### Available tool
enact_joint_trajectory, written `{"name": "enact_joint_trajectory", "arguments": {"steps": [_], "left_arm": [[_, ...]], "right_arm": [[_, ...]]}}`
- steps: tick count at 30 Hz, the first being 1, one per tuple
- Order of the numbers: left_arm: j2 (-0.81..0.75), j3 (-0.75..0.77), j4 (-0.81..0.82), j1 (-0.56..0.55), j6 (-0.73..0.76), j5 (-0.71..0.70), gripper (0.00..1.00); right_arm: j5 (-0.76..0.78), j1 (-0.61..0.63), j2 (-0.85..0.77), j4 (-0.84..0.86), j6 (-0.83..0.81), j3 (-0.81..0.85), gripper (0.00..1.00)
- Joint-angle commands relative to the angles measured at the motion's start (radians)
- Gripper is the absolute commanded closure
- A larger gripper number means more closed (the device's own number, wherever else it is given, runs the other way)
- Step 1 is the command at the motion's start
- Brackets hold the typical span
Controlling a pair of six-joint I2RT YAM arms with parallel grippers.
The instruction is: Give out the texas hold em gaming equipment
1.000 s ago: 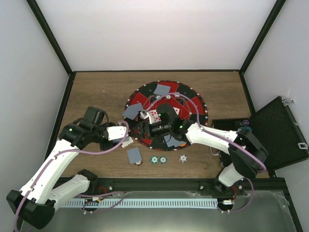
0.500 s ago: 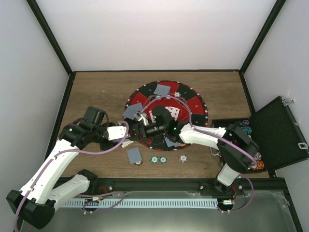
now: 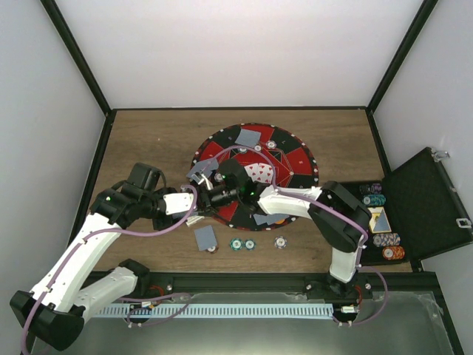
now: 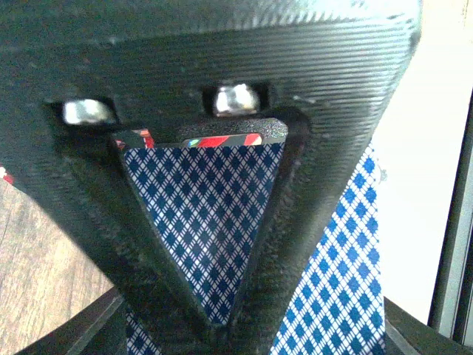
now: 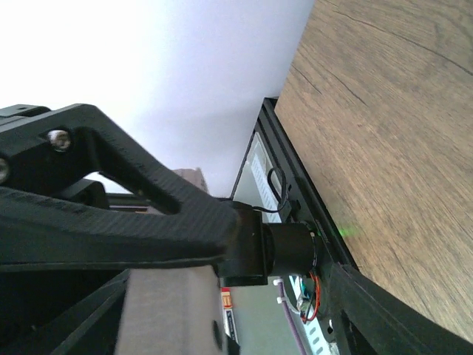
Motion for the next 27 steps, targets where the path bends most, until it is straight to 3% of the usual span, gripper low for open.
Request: {"name": "enact_joint_trajectory", "arguments": {"steps": [1, 21, 27], "left_arm": [[-0.017, 0.024, 0.007, 0.002, -0.002, 0.016, 0.95], [-0.013, 0.029, 0.008, 0.002, 0.001, 0.015, 0.95], [-0.013, 0.021, 0.013, 0.002, 0.0, 0.018, 0.95]], "right_arm": [[-0.021, -0.007, 0.007, -0.007, -0.007, 0.015, 0.35], [0.018, -0.094, -0.125, -0.143, -0.097, -0.101, 0.54], [0.023, -0.103, -0.168, -0.174, -0.107, -0.097, 0.68]]}}
